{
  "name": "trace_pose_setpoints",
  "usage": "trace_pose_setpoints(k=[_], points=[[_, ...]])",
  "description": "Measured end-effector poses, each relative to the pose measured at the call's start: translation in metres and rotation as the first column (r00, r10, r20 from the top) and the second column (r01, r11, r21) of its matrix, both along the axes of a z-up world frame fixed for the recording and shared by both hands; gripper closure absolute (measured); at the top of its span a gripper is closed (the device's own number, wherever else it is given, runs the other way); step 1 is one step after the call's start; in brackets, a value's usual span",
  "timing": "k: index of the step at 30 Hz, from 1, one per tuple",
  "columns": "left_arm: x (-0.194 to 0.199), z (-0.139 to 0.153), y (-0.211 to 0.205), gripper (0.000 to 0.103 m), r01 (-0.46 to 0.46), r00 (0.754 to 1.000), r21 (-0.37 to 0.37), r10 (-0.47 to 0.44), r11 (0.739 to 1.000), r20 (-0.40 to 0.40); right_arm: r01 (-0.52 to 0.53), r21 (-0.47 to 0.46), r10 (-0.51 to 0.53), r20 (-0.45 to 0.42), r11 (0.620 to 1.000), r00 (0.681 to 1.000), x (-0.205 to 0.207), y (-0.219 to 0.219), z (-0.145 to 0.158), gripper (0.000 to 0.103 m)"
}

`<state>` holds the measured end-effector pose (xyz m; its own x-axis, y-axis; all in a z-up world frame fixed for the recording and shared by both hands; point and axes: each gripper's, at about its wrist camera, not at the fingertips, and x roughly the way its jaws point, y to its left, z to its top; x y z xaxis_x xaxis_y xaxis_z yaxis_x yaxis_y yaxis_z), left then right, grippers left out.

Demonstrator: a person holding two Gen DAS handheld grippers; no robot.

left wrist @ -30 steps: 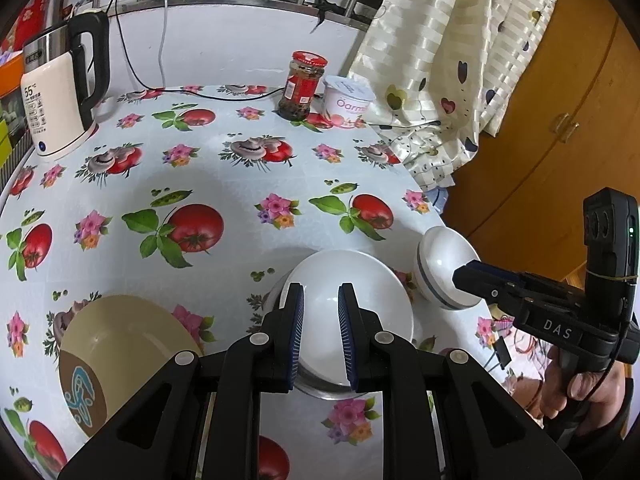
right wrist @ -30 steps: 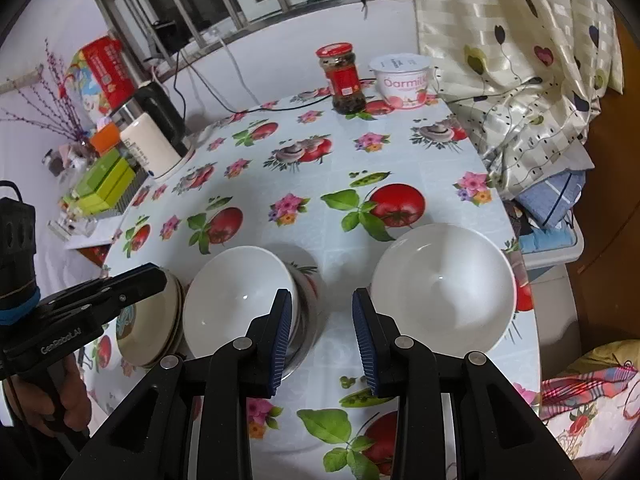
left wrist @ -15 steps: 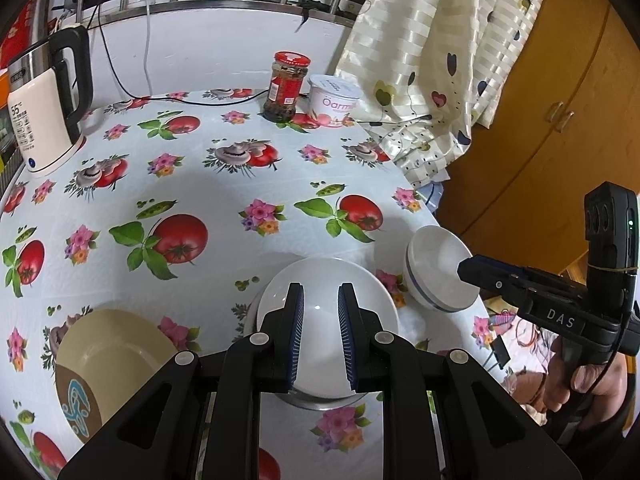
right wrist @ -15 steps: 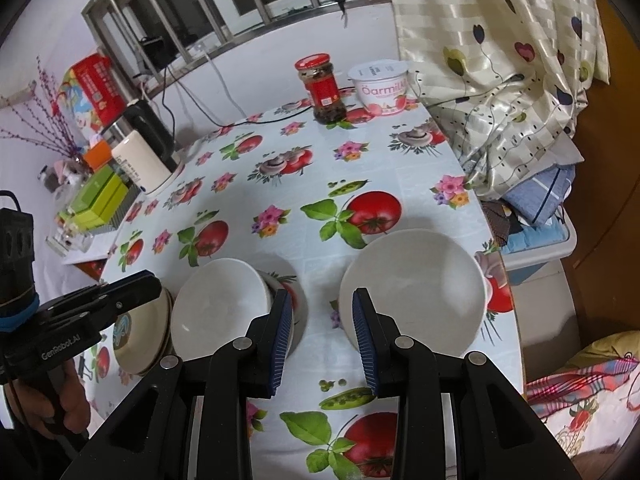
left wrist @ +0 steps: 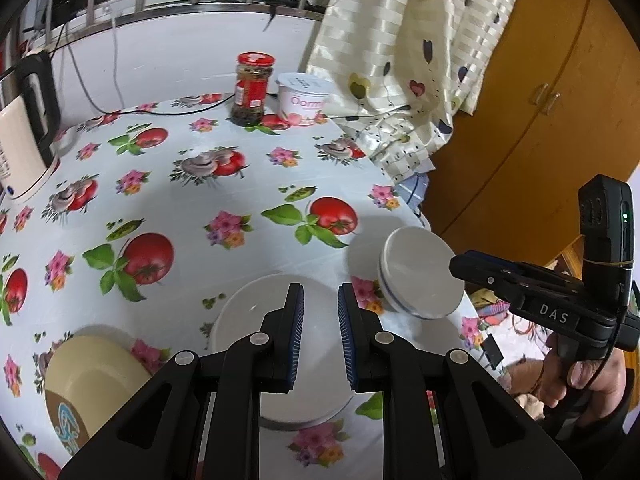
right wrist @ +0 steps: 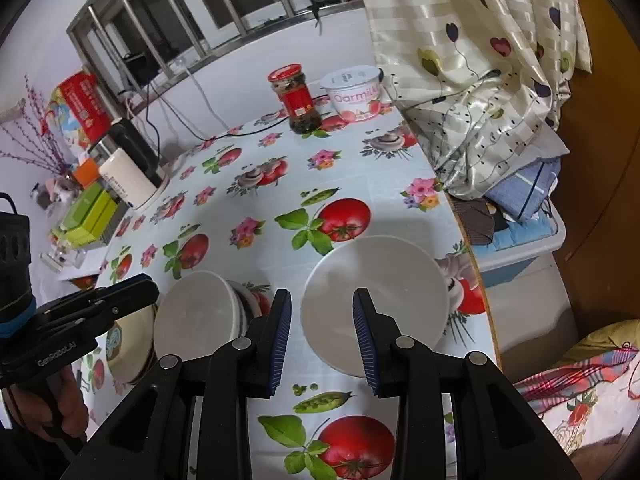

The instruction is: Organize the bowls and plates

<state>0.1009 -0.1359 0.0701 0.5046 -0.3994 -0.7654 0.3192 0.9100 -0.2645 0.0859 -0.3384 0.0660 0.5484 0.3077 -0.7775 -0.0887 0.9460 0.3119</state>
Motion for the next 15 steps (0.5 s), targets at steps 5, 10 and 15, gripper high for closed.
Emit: trace_pose_setpoints(k=[5,10,15], points=[[0.005,-0.001,-0.017,0.084,0.035,0.999,0.003,-0.035,0.999,-0.003,0.027,0.001,-0.027,-0.002,1.0,1.0,0.0,-0.013,-0.002,0.07],[0.012,-0.005,-0.03,0.084,0.056,0.998,-0.004,-0.056,0.998,-0.018,0.061,0.001,-0.061,-0.006,0.998,0.998,-0.001,-0.028,-0.005,0.068],[0.019,-0.009,-0.041,0.084,0.071,0.997,-0.017,-0.072,0.997,-0.038,0.091,0.0,-0.091,-0.016,0.996,0.996,0.0,-0.041,-0.011,0.068]])
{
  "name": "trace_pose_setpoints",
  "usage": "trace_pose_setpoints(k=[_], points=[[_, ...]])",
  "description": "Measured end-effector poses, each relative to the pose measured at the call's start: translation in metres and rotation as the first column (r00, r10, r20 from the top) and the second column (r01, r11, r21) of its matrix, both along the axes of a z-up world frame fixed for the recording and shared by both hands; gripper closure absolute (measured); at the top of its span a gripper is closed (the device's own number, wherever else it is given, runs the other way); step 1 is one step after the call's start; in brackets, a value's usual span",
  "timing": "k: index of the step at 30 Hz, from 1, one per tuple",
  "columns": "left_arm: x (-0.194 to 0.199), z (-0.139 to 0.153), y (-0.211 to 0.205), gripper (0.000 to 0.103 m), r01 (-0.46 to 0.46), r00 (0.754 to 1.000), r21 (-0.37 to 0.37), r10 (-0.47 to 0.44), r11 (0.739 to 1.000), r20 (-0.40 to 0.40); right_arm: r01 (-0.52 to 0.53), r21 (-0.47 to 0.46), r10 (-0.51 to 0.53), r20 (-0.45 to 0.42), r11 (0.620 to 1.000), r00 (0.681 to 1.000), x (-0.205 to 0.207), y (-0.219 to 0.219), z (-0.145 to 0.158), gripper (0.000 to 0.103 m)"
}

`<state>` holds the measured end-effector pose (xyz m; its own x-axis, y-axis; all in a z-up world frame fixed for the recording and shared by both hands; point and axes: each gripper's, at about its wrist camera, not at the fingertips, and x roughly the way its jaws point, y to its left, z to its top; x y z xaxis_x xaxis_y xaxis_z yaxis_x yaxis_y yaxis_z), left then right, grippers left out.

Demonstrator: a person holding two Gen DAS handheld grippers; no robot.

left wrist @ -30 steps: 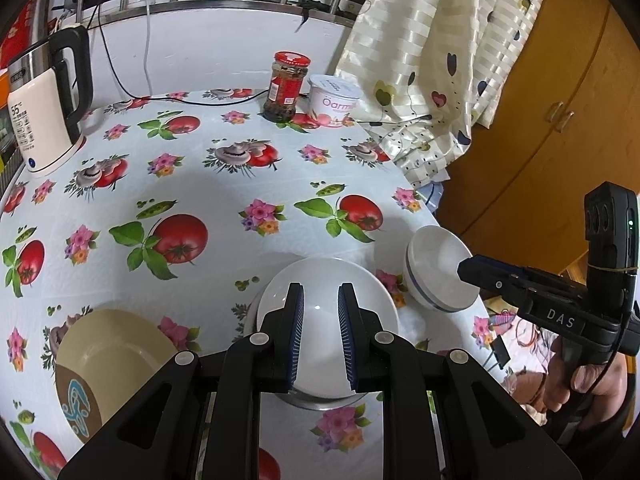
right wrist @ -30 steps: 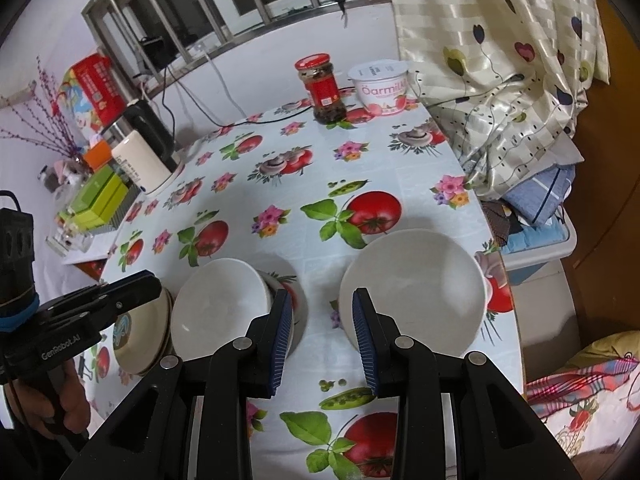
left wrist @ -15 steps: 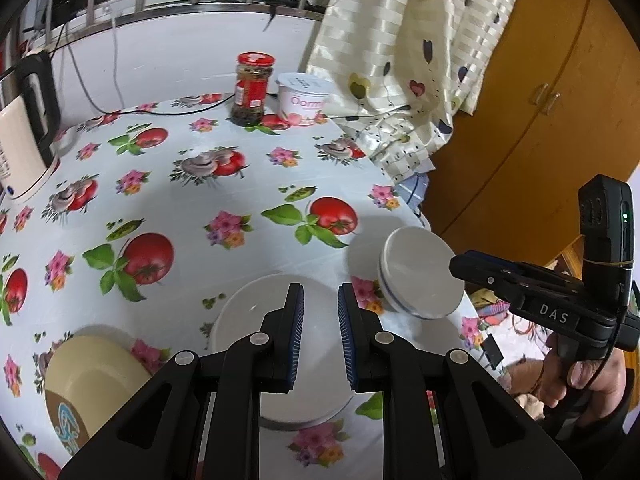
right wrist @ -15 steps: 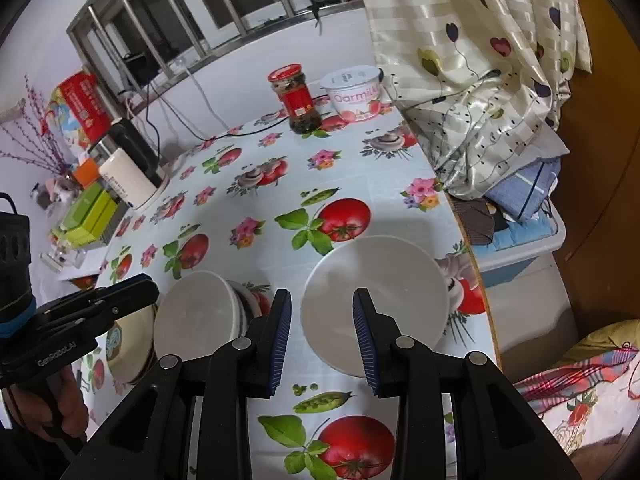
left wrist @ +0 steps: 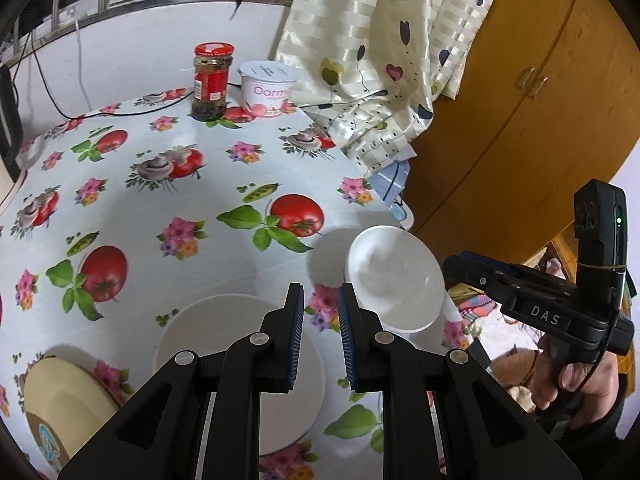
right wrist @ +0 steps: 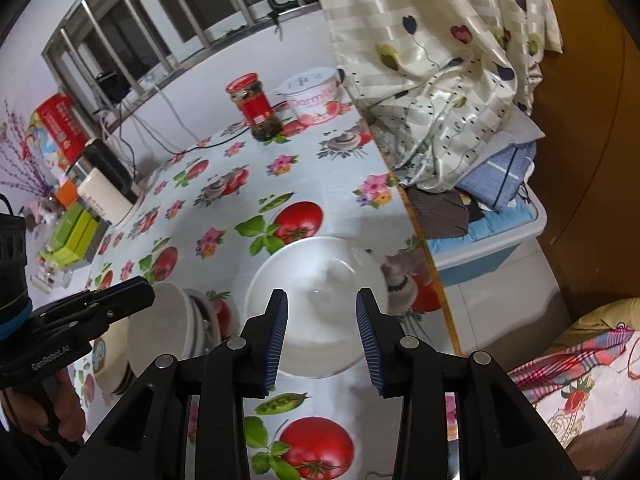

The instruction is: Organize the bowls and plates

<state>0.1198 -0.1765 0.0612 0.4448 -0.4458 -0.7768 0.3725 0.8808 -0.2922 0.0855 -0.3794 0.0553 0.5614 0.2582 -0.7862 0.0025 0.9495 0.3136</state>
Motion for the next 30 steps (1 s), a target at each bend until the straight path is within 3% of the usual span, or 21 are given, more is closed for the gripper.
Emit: trace_pose_setpoints(k=[13,30], points=[[0.015,-0.024,-0.03,0.084,0.042,0.994,-0.02,-0.044,0.999,-0.098,0.048,0.021,-0.047,-0.05,0.999,0.998,0.004,-0.022,-0.024,0.068],[0.029,-0.052,-0.051,0.084,0.058,0.98,-0.012,-0.059,0.998,-0.192,0.035,0.045,-0.031,-0.086,0.998,0.996,0.011,-0.029,-0.046,0.07]])
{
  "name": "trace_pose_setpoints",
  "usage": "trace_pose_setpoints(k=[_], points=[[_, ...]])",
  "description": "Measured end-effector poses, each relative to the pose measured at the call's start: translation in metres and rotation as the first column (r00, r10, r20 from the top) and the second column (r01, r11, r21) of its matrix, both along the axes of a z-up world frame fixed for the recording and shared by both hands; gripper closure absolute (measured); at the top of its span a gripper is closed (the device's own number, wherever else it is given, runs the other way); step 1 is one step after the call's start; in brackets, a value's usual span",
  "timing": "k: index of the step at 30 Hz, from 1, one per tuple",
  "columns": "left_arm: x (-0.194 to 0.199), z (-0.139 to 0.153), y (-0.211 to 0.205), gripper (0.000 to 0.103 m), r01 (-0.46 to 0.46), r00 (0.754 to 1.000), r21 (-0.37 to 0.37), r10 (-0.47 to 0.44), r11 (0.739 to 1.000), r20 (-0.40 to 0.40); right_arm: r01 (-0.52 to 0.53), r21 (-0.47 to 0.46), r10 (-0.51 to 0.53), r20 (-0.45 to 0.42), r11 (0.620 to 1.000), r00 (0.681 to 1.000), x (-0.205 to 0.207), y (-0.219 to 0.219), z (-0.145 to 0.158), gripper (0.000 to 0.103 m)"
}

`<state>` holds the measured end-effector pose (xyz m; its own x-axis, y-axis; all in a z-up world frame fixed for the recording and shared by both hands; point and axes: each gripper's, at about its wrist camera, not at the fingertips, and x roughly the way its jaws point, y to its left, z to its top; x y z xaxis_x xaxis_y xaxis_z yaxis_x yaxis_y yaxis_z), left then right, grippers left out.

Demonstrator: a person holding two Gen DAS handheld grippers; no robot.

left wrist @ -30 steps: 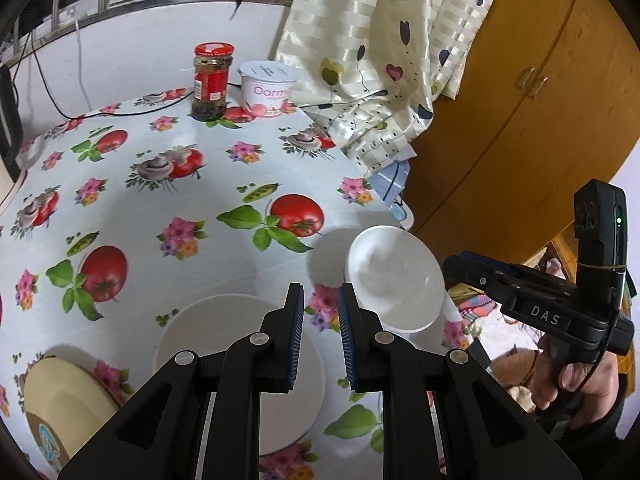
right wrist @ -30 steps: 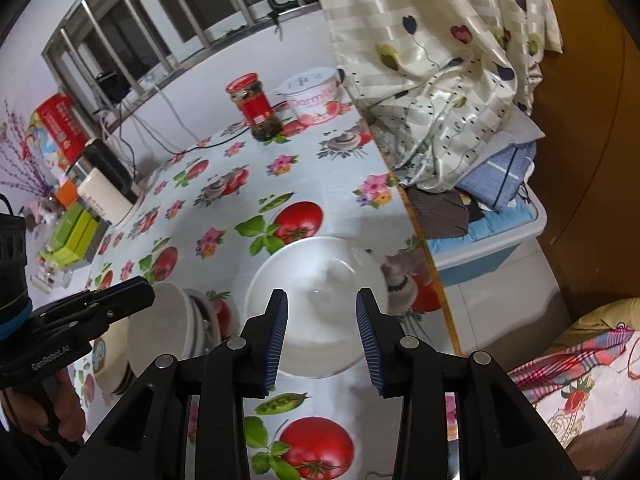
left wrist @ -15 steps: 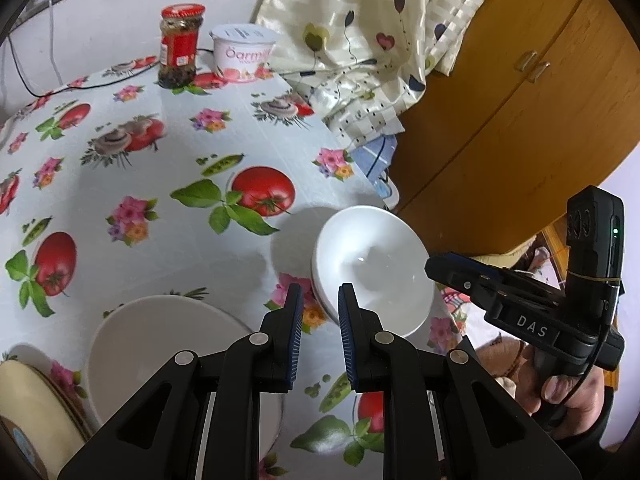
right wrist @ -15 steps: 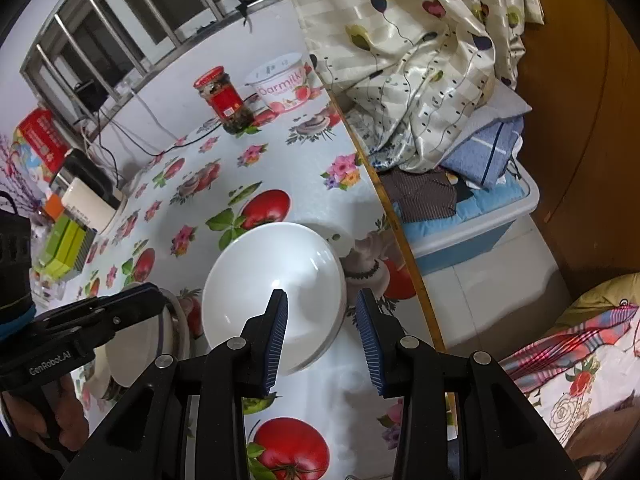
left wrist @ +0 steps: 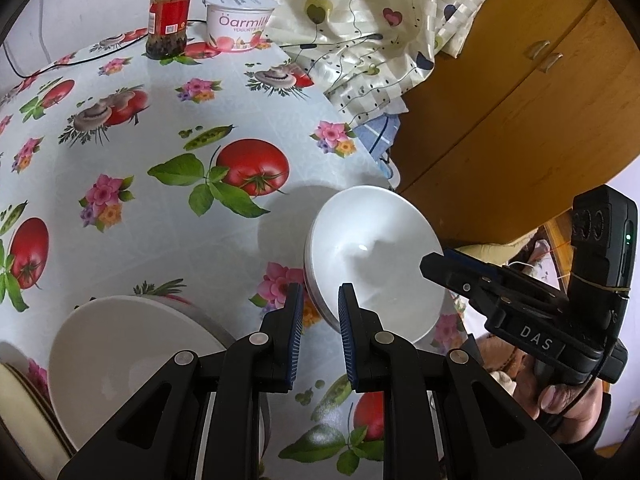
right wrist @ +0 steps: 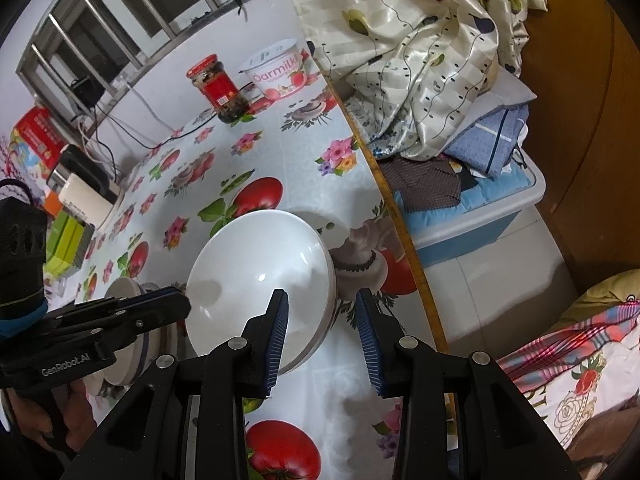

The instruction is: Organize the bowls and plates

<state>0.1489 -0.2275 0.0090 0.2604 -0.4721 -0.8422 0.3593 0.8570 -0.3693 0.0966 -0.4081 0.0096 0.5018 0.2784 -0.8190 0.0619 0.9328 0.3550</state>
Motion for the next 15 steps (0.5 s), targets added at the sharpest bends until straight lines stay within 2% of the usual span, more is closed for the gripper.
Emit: trace_pose_setpoints(k=[6,15], points=[[0.0023,-0.0027,-0.004,0.084,0.007,1.0,-0.007,-0.007,1.0,-0.002,-0.011,0.01,0.011,-0.007,1.0,1.0,0.0026,0.001,-0.0051,0.083],[0.0055,-0.0087,-0.0078,0.084,0.008,1.0,0.005,-0.008,1.0,-0.012,-0.016,0.012,0.016,-0.017,1.0,1.0,0.0048,0.0018,-0.0094,0.086]])
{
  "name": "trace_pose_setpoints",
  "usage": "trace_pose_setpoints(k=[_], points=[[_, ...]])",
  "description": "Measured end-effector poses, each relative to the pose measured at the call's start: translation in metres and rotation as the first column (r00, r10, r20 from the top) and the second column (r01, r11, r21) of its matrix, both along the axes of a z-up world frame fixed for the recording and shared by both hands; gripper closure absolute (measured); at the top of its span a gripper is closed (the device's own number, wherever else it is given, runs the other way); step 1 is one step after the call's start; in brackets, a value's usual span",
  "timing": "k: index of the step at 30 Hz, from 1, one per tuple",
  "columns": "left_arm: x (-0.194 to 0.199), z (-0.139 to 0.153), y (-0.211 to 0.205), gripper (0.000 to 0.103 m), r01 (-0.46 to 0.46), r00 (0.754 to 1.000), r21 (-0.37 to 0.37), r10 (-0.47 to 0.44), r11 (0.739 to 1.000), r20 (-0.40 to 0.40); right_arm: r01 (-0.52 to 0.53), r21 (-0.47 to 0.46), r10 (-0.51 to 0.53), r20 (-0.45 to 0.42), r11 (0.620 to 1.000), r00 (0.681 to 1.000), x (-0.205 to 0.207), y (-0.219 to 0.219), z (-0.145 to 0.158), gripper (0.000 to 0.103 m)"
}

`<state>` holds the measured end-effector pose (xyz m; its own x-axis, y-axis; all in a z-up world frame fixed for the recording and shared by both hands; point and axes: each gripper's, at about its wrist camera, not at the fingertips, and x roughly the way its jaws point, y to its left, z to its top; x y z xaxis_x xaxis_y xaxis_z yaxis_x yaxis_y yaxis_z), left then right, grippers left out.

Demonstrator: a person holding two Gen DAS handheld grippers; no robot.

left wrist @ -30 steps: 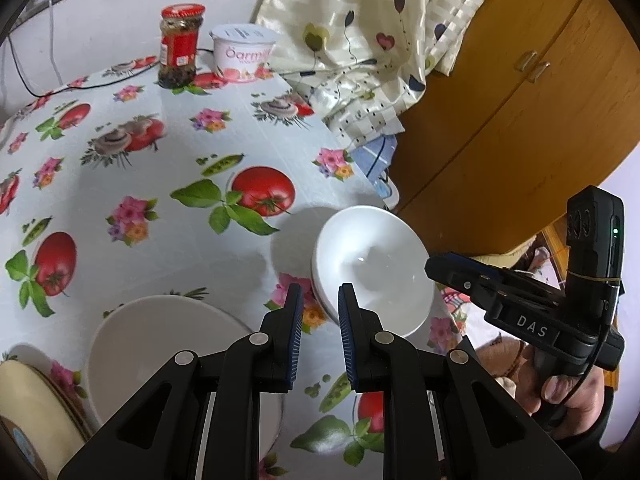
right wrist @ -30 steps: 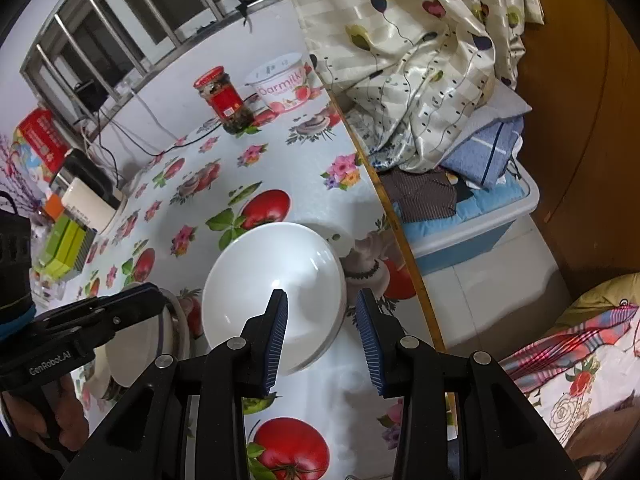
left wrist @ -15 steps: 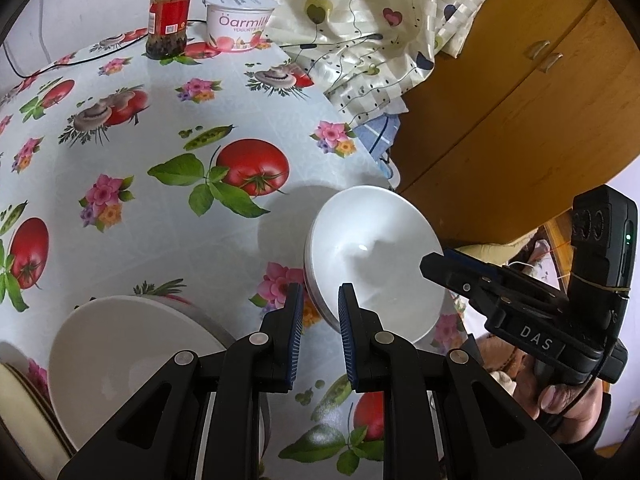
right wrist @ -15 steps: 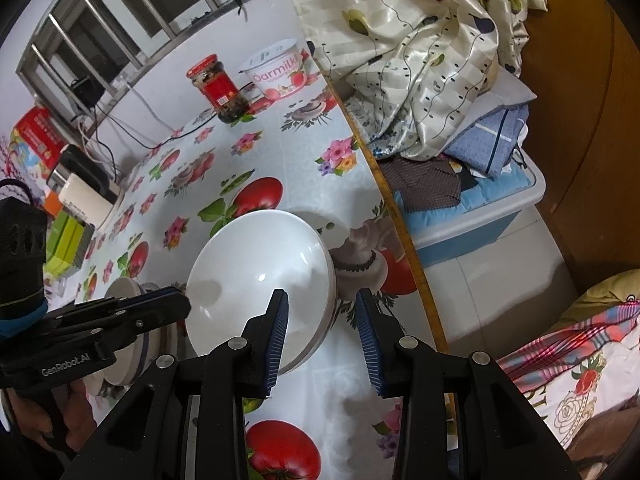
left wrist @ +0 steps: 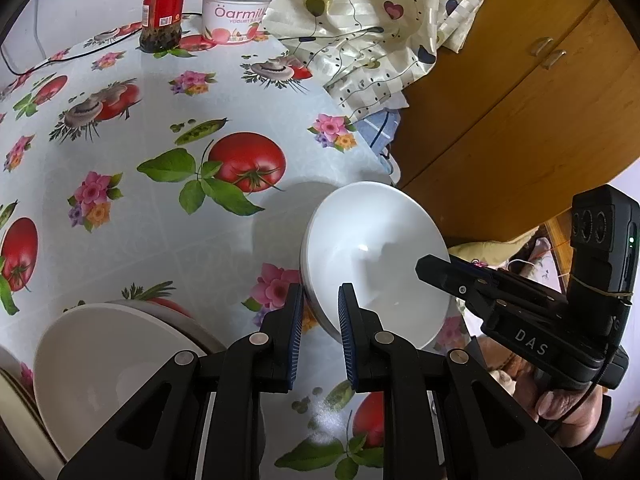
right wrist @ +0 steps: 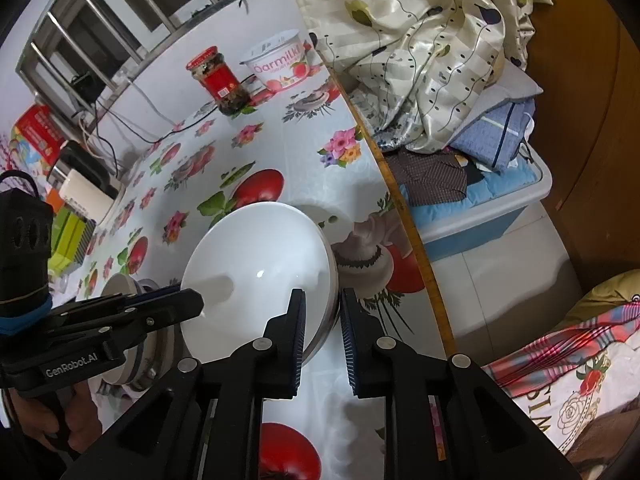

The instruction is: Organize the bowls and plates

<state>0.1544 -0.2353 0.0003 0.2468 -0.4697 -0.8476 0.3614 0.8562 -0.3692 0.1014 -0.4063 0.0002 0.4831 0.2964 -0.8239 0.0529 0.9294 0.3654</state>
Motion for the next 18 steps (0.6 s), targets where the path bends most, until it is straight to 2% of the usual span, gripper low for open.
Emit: trace_pose_setpoints(k=[10,18], points=[[0.0,0.0,0.0,0.084,0.002,1.0,-0.001,-0.002,1.0,0.006,0.001,-0.001,-0.001,0.0,1.0,1.0,0.0,0.0,0.001,0.086],[-0.003,0.012,0.004,0.084,-0.003,0.999,-0.021,0.003,1.0,0.035,-0.002,-0.01,0.002,0.022,1.0,1.0,-0.003,0.002,0.007,0.086]])
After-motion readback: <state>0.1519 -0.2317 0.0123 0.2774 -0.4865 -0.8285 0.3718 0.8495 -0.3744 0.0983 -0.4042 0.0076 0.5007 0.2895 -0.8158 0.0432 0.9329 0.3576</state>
